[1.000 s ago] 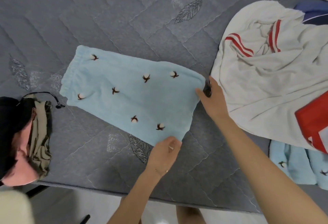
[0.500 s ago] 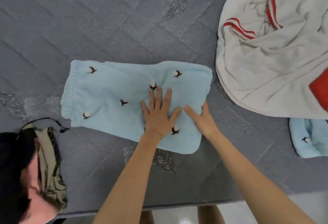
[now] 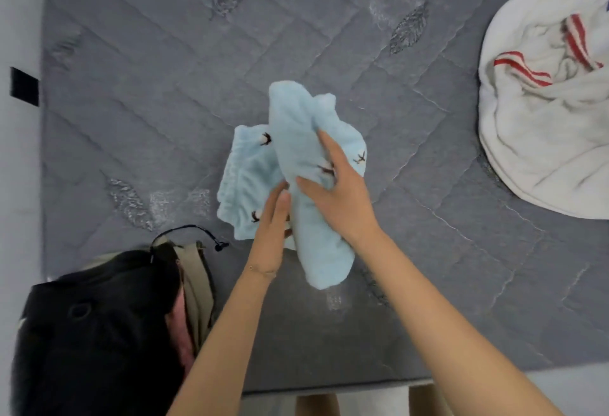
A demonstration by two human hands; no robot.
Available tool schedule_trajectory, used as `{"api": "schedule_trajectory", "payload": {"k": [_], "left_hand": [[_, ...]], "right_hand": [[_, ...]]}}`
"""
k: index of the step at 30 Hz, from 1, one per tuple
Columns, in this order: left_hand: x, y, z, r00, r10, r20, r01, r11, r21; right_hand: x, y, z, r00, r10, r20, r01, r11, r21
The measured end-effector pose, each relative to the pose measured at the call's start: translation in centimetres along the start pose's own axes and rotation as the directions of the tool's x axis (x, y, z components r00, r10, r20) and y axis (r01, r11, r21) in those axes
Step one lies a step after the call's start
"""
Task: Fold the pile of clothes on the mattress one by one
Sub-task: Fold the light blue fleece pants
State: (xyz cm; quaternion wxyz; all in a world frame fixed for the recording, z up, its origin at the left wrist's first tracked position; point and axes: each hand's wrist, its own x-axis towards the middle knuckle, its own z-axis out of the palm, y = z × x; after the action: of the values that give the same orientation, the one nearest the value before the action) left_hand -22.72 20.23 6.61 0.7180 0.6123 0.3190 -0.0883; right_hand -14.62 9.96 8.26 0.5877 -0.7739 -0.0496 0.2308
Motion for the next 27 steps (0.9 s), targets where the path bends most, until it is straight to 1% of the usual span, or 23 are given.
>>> {"api": "schedule_trajectory", "payload": {"k": [1, 2, 4, 5, 6, 7, 8, 9, 10, 11, 12, 13, 14, 15, 17, 18, 20, 21, 22, 23, 24, 25, 27], "left_hand": [[0.1, 0.4, -1.5, 1.000, -0.020, -0.014, 0.020, 0.998, -0.058], [0.3, 0.8, -3.0, 0.999, -0.051, 0.003, 0.051, 0.987, -0.153], [1.0, 1.4, -5.9, 0.984, -0.161, 0.083, 0.180, 0.919, -0.352], [1.5, 1.7, -7.1, 0.975, -0.202, 0.097, 0.224, 0.902, -0.370], [2.0, 1.8, -8.2, 0.975, -0.214, 0.065, 0.224, 0.924, -0.310], [2.5, 1.7, -9.1, 0.981, -0.195, -0.001, 0.190, 0.956, -0.222], [3.0, 1.5, -10.0, 0.986, -0.156, -0.056, 0.146, 0.979, -0.145], [3.6, 1.4, -10.8, 0.990, -0.119, -0.076, 0.111, 0.988, -0.104], [4.1, 1.3, -11.4, 0.994, -0.086, -0.072, 0.080, 0.994, -0.079], [4.5, 1.2, -11.9, 0.996, -0.054, -0.067, 0.051, 0.998, -0.044], [4.9, 1.2, -12.3, 0.997, -0.021, -0.077, 0.022, 1.000, 0.021], [5.2, 1.1, -12.4, 0.995, 0.016, -0.103, -0.003, 0.992, 0.124], [5.5, 0.8, -12.5, 0.988, 0.059, -0.142, -0.022, 0.968, 0.251], [5.7, 0.5, -12.4, 0.973, 0.113, -0.200, -0.028, 0.923, 0.385], [5.6, -0.1, -11.6, 0.919, 0.272, -0.285, -0.047, 0.793, 0.607], [5.3, -0.4, -11.0, 0.887, 0.371, -0.275, -0.075, 0.704, 0.706], [4.6, -1.3, -9.2, 0.843, 0.507, -0.180, -0.118, 0.500, 0.858], [4.5, -1.9, -8.4, 0.840, 0.528, -0.124, -0.128, 0.416, 0.900], [4.6, -2.5, -7.8, 0.852, 0.516, -0.086, -0.123, 0.357, 0.926], [4.9, -3.2, -7.6, 0.877, 0.475, -0.070, -0.103, 0.328, 0.939], [5.3, -3.9, -7.8, 0.903, 0.425, -0.071, -0.081, 0.329, 0.941], [5.9, -4.7, -8.1, 0.922, 0.379, -0.080, -0.066, 0.358, 0.932], [6.6, -6.1, -9.1, 0.943, 0.326, -0.069, -0.087, 0.442, 0.893]], "right_hand": [[-0.1, -0.7, 1.8, 1.000, -0.008, 0.028, 0.009, 0.999, -0.041], [-0.3, -1.2, 3.4, 0.998, 0.002, 0.070, 0.004, 0.997, -0.079], [-0.4, -1.4, 5.8, 0.977, 0.060, 0.203, -0.038, 0.993, -0.109], [-0.4, -1.4, 6.5, 0.964, 0.074, 0.255, -0.048, 0.993, -0.108], [-0.4, -1.4, 6.9, 0.963, 0.061, 0.262, -0.035, 0.994, -0.104], [-0.3, -1.4, 7.0, 0.975, 0.022, 0.223, 0.001, 0.995, -0.101], [-0.1, -1.1, 6.9, 0.988, -0.032, 0.153, 0.051, 0.991, -0.121], [0.2, -0.7, 6.7, 0.993, -0.091, 0.080, 0.104, 0.978, -0.180], [0.6, 0.0, 6.4, 0.989, -0.147, 0.029, 0.149, 0.947, -0.283], [1.0, 0.9, 6.0, 0.983, -0.185, 0.003, 0.170, 0.894, -0.414], [1.3, 1.8, 5.6, 0.983, -0.183, -0.001, 0.154, 0.831, -0.534], [1.6, 2.7, 5.3, 0.990, -0.144, 0.012, 0.120, 0.773, -0.623], [1.8, 3.6, 5.1, 0.995, -0.093, 0.036, 0.092, 0.722, -0.685], [2.0, 4.5, 5.0, 0.996, -0.049, 0.068, 0.083, 0.671, -0.737], [2.1, 6.2, 5.4, 0.993, -0.025, 0.117, 0.109, 0.582, -0.806], [2.2, 6.8, 5.6, 0.992, -0.028, 0.125, 0.119, 0.557, -0.822], [2.8, 7.4, 5.8, 0.992, -0.054, 0.113, 0.124, 0.558, -0.821], [3.3, 7.4, 5.6, 0.992, -0.078, 0.101, 0.127, 0.570, -0.811], [3.7, 7.5, 5.3, 0.991, -0.102, 0.091, 0.134, 0.584, -0.801], [4.3, 7.5, 4.8, 0.988, -0.124, 0.091, 0.147, 0.588, -0.796], [4.8, 7.6, 4.4, 0.984, -0.135, 0.113, 0.171, 0.577, -0.799], [5.3, 7.7, 3.9, 0.979, -0.128, 0.157, 0.202, 0.562, -0.802], [6.0, 8.0, 3.3, 0.960, -0.075, 0.269, 0.264, 0.561, -0.785]]}}
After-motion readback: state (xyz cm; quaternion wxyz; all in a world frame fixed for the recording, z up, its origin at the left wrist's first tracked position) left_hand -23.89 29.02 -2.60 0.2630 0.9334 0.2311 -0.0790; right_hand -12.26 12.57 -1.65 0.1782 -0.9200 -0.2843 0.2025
